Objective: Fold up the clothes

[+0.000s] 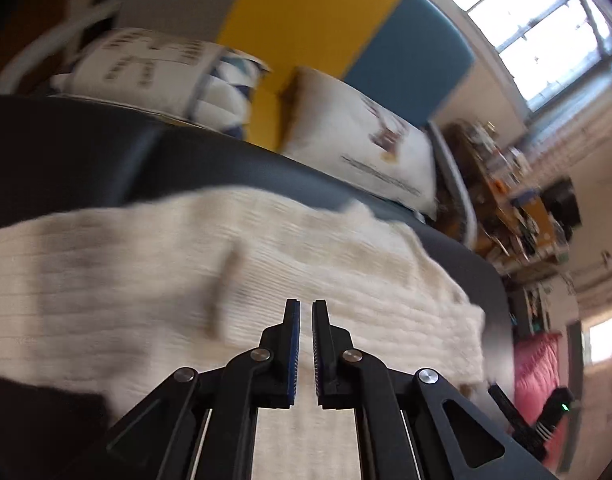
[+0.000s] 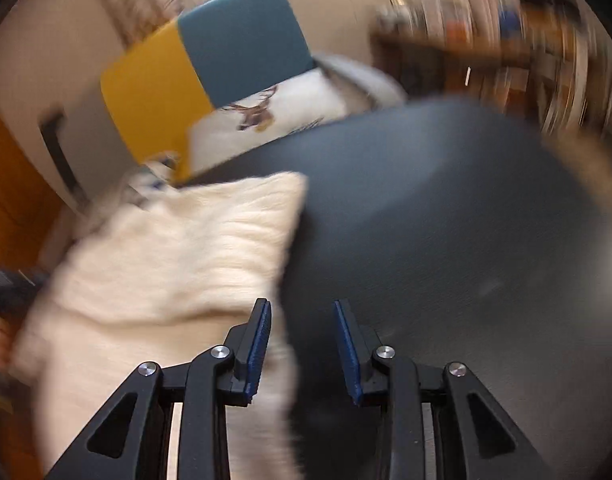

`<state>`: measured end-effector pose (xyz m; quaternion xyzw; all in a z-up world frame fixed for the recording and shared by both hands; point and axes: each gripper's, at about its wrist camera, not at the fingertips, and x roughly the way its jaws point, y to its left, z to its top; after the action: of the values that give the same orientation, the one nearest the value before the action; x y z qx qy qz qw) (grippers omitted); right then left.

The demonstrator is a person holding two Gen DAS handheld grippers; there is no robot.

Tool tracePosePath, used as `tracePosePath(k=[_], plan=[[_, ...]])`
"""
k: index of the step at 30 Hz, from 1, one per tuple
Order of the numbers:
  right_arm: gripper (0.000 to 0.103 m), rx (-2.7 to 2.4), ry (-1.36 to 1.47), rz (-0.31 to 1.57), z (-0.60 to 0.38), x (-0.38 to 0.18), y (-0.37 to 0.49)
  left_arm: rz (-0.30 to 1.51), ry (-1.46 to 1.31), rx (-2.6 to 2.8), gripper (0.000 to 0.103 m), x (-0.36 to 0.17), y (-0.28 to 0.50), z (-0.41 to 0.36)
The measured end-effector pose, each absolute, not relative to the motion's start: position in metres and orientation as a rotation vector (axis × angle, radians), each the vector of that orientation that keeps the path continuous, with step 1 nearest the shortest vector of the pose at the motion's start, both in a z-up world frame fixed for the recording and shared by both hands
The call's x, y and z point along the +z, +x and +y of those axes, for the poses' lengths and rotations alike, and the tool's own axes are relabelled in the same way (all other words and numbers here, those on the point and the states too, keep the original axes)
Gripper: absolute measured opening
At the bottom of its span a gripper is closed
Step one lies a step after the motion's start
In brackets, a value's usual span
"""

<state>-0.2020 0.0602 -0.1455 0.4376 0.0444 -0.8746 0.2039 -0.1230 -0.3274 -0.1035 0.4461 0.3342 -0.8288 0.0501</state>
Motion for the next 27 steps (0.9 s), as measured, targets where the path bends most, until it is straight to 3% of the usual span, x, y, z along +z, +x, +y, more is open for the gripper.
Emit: tracePosePath(k=[2, 12, 20, 27], plan=[[0.033, -2.391, 1.208, 0.189, 0.054, -0.152, -0.197, 0.968, 1.448, -2.579, 0.005, -0.108, -0.142, -0.29], [0.034, -2.368, 1.182, 0.111, 0.038, -0.17, -0.212, 0.757, 1.757, -2.718, 0.007, -0.126, -0.236, -0.156], [0.034, -2.522, 1.269, 0.225, 0.039, -0.184, -0.208, 0.465, 1.897, -2.663, 0.007, -0.16, -0.244, -0.132], [0.034, -2.435, 1.178, 0.12, 0.063, -0.156, -0.194, 0.506, 1.892, -2.725, 0.007, -0.128, -0.26, -0.133]])
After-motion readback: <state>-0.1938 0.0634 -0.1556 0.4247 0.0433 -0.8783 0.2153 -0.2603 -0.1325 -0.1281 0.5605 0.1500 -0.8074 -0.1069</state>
